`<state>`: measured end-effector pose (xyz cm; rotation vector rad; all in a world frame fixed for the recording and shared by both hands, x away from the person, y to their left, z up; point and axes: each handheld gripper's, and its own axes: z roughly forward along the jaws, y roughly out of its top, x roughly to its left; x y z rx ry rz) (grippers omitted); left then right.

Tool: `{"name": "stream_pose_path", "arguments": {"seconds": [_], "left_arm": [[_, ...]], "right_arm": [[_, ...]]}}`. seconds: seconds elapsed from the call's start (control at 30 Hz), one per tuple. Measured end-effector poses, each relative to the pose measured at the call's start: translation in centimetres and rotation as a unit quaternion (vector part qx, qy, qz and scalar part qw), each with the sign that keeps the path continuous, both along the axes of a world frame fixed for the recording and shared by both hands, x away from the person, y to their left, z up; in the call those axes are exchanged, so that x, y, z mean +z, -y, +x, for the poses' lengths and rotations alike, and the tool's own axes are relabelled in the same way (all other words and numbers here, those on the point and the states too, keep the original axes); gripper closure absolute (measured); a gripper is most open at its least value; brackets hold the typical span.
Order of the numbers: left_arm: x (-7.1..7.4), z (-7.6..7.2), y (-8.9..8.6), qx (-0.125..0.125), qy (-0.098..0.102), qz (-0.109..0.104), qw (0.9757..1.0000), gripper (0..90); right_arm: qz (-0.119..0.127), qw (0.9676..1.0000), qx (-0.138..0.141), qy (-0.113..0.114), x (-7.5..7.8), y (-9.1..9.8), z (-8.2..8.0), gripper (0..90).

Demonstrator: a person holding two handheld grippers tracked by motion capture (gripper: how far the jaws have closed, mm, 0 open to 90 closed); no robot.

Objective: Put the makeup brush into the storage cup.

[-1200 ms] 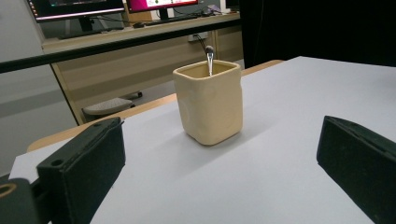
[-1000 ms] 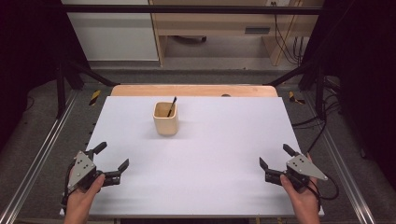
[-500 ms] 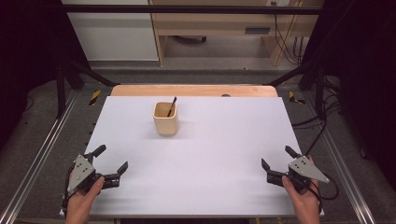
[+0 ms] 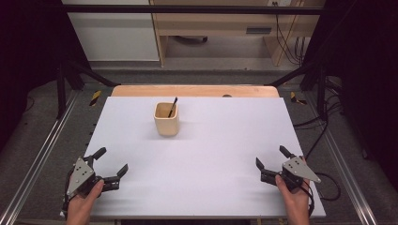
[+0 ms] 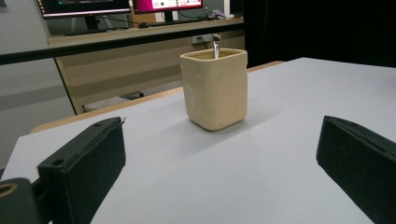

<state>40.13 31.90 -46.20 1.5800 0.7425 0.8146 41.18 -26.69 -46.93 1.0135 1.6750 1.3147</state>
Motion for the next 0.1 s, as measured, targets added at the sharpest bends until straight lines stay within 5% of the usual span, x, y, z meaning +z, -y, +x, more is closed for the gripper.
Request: {"name": "stream_pose_path", "arguments": {"seconds": [0.1], "left_arm": [[-0.15, 0.04, 0.10, -0.006, 0.000, 0.003, 1.0000, 1.3]], "right_arm": [[-0.004, 1.0000, 0.003, 0.000, -0.22, 0.11, -0.03, 3.9]]}}
